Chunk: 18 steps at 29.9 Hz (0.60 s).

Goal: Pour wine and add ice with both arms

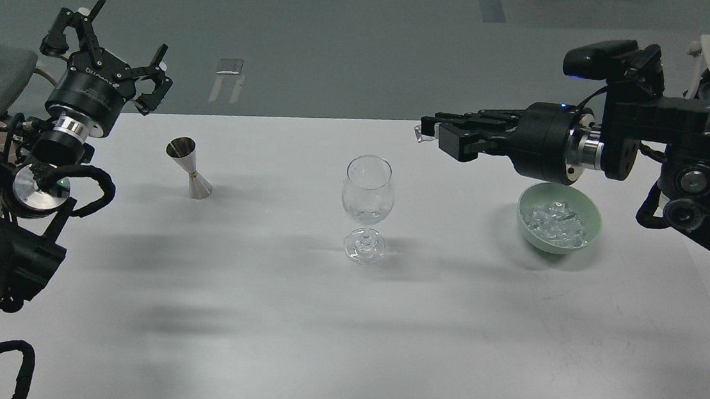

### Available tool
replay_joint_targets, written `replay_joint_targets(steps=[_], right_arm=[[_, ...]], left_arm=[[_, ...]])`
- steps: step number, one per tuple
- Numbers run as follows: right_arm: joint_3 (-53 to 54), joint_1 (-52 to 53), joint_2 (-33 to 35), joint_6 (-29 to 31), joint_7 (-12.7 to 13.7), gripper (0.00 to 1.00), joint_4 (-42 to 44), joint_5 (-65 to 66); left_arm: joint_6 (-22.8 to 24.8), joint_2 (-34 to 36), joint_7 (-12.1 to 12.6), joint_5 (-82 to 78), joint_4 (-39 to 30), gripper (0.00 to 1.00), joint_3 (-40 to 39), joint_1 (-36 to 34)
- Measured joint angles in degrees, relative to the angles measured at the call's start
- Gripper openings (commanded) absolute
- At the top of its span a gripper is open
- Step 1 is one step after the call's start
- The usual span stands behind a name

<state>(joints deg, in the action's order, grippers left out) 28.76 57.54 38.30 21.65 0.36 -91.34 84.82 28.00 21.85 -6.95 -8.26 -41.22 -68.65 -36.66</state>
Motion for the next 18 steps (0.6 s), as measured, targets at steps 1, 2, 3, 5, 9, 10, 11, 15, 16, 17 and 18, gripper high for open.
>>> replay_joint_targets(steps=[1, 2, 3, 5, 9, 10, 11, 15, 16, 17, 18], right_arm=[[0.04, 0.17, -0.50, 0.00, 0.12, 0.25, -0.08, 0.00], [0.06, 0.28, -0.97, 0.00, 0.28, 0.25, -0.10, 0.00], [0.08, 0.36, -1.69, 0.00, 0.56, 0.25, -0.10, 0.00], [0.08, 0.44, -2.97, 0.00, 1.01, 0.25, -0.05, 0.00], [-0.25, 0.40, -5.91, 0.07, 1.86, 0.25, 0.54, 0.27], [-0.41, 0.32, -6.91, 0.07, 2.19, 0.25, 0.70, 0.37], [-0.51, 0.22, -7.78, 0.07, 2.48, 0.25, 0.99, 0.45], [-0.70, -0.23, -10.82, 0.07, 3.17, 0.25, 2.72, 0.68], [-0.71, -0.28, -11.42, 0.07, 3.23, 0.25, 3.19, 0.71], [-0.73, -0.30, -11.99, 0.07, 3.28, 0.25, 3.64, 0.74], [-0.76, -0.33, -12.41, 0.07, 3.30, 0.25, 3.96, 0.77]], left_arm=[[0.00, 0.02, 0.00, 0.00, 0.00, 0.98, 0.00, 0.00], [0.00, 0.08, 0.00, 0.00, 0.00, 0.98, 0.00, 0.00], [0.00, 0.12, 0.00, 0.00, 0.00, 0.98, 0.00, 0.00], [0.00, 0.13, 0.00, 0.00, 0.00, 0.98, 0.00, 0.01], [0.00, 0.17, 0.00, 0.10, 0.08, 0.98, 0.00, 0.19], [0.00, 0.18, 0.00, 0.15, 0.08, 0.98, -0.01, 0.28], [0.00, 0.18, 0.00, 0.20, 0.08, 0.98, -0.06, 0.38], [0.00, 0.23, 0.00, 0.26, 0.08, 0.98, -0.74, 0.72], [0.00, 0.23, 0.00, 0.26, 0.08, 0.98, -0.88, 0.79], [0.00, 0.23, 0.00, 0.26, 0.08, 0.98, -1.00, 0.86], [0.00, 0.23, 0.00, 0.26, 0.08, 0.98, -1.06, 0.91]])
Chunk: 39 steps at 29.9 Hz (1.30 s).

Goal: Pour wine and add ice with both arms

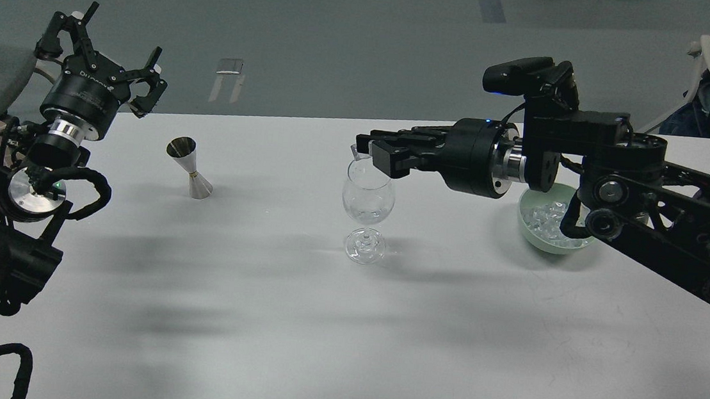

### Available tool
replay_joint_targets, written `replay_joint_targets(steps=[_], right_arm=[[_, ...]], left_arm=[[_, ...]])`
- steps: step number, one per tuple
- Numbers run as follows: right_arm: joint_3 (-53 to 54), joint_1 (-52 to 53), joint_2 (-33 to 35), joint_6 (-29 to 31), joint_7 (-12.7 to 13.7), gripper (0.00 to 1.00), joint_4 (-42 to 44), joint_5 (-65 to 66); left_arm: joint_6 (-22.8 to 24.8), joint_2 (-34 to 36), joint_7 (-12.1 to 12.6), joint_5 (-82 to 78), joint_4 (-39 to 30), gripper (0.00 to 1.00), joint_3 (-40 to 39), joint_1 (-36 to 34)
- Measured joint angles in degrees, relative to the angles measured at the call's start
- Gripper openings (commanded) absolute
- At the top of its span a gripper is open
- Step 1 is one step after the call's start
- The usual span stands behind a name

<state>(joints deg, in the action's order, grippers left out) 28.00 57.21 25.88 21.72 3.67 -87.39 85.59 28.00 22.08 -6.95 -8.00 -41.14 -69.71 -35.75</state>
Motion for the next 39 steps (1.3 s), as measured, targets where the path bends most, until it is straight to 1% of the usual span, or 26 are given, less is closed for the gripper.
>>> replay_joint_targets(steps=[11, 33, 36, 37, 39], right_arm=[[-2.40, 0.03, -1.95, 0.08, 0.03, 0.26, 2.40, 0.50], [-2.44, 0.47, -5.04, -0.01, 0.03, 0.26, 6.27, 1.57], [-2.45, 0.46, -4.97, -0.01, 0.03, 0.30, 6.41, 1.75], [-2.47, 0.44, -4.93, -0.01, 0.03, 0.34, 6.42, 1.77], [-2.50, 0.38, -4.90, -0.01, 0.03, 0.37, 6.44, 1.80]], left_arm=[[0.00, -0.11, 0.00, 0.00, 0.01, 0.98, -0.08, 0.20], [0.00, -0.11, -0.09, 0.10, 1.13, 0.98, -0.28, 0.24], [0.00, -0.13, -0.09, 0.10, 1.29, 0.98, -0.62, 0.29], [0.00, -0.17, -0.09, 0.10, 1.31, 0.98, -0.70, 0.32], [0.00, -0.19, -0.08, 0.10, 1.32, 0.98, -0.76, 0.33]])
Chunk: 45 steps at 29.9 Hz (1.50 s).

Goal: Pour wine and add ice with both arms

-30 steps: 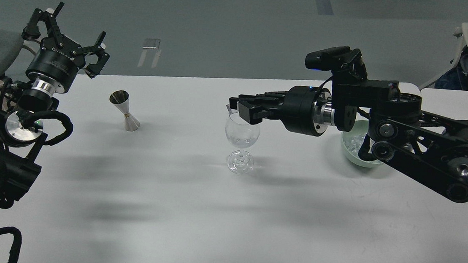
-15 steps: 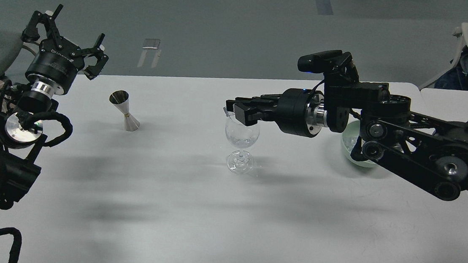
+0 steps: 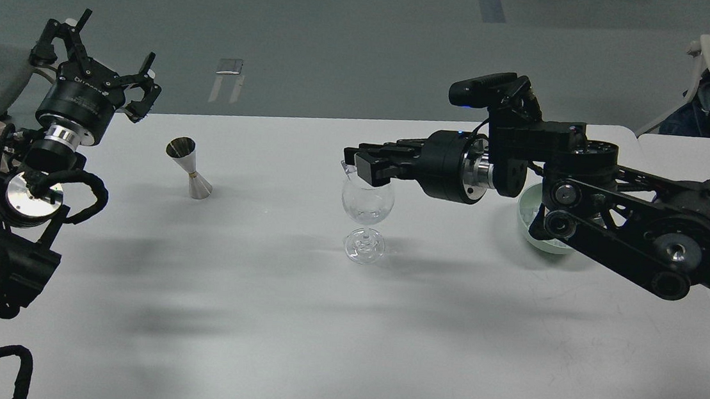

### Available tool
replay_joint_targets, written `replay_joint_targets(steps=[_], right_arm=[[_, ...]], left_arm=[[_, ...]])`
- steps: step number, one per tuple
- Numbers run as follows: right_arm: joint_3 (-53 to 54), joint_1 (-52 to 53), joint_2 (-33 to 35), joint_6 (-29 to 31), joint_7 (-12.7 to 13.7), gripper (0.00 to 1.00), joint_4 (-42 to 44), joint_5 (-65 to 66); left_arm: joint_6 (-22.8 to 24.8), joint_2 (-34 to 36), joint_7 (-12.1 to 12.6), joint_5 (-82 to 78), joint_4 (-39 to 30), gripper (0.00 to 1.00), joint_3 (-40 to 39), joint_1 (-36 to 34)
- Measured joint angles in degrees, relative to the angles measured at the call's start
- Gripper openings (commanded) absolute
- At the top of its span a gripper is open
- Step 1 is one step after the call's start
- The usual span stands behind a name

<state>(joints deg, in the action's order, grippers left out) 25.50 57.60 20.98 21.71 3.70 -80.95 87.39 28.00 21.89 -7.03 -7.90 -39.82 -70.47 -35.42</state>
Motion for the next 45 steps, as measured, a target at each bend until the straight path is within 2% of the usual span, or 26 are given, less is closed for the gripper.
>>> replay_joint_targets(steps=[3, 9, 11, 13, 14, 18, 25, 31, 38, 45], right_arm=[[-0.01, -0.02, 0.02, 0.00, 0.00, 0.42, 0.00, 0.03], [0.00, -0.02, 0.00, 0.00, -0.01, 0.44, -0.08, 0.03], [0.09, 0.14, -0.03, 0.00, -0.01, 0.52, -0.10, 0.03], [0.41, 0.26, -0.03, -0.14, -0.01, 0.90, -0.19, -0.01], [0.91, 0.27, -0.03, -0.27, -0.01, 1.00, -0.22, -0.10], [5.86, -0.05, -0.02, -0.77, 0.06, 1.00, -0.20, -0.59], [20.99, -4.16, -0.27, -0.94, -0.21, 1.00, 0.27, -2.87], [37.88, -11.25, -3.49, -1.74, -0.38, 1.00, 2.05, -14.13], [50.54, -13.83, -4.41, -2.71, -0.41, 1.00, 5.01, -25.04], [57.49, -14.37, -4.62, -7.20, -0.71, 1.00, 16.33, -45.95]], left_arm=[[0.00, -0.01, 0.00, 0.00, 0.00, 0.98, -0.07, 0.00], [0.00, -0.01, 0.04, 0.00, 0.00, 0.98, -0.09, 0.00], [0.00, 0.00, 0.05, 0.00, 0.00, 0.98, -0.10, 0.00], [0.00, 0.00, 0.08, 0.00, 0.00, 0.98, -0.11, 0.00], [0.00, 0.00, 0.09, 0.00, 0.00, 0.98, -0.11, 0.00], [0.00, 0.01, 0.09, 0.00, 0.00, 0.98, -0.11, 0.00], [0.00, -0.02, 0.08, -0.09, 0.00, 0.98, 0.09, 0.00], [0.00, -0.06, 0.19, -0.16, 0.00, 0.98, 0.64, 0.00], [0.00, -0.13, 1.08, -0.16, 0.00, 0.98, 0.63, -0.24], [0.00, -1.00, 0.15, -0.11, 0.00, 0.98, 0.10, -0.02]])
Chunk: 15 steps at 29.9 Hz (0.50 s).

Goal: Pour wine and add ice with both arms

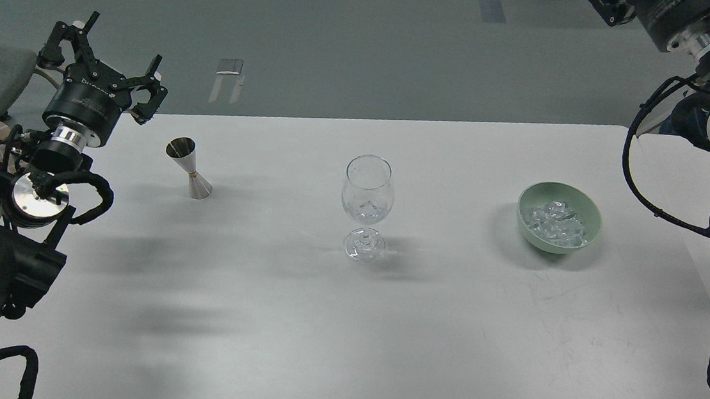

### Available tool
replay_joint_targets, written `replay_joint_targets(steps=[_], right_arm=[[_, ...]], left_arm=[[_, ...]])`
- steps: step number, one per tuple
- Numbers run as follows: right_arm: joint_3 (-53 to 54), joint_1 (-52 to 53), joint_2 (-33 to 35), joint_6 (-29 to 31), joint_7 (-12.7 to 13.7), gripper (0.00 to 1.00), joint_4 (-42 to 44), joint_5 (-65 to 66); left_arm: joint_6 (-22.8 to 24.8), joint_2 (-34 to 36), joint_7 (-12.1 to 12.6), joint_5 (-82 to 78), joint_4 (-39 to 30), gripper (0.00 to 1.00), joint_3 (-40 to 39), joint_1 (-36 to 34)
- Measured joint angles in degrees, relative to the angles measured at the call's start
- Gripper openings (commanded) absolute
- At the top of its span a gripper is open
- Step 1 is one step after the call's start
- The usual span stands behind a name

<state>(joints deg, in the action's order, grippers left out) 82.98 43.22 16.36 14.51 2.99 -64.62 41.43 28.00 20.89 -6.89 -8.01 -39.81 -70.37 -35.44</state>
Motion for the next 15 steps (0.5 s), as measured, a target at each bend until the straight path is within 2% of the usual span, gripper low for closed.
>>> replay_joint_targets(steps=[9, 15], right_arm=[[3.77, -1.28, -0.34, -0.23, -0.15, 1.00, 12.50, -21.62], [5.53, -1.30, -4.39, 0.20, -0.51, 1.00, 18.54, -26.22]], left_arm=[[-0.46, -0.09, -0.09, 0.01, -0.23, 0.98, 0.65, -0.26], [-1.66, -0.06, -0.06, 0.09, -0.23, 0.98, 0.07, -0.55]])
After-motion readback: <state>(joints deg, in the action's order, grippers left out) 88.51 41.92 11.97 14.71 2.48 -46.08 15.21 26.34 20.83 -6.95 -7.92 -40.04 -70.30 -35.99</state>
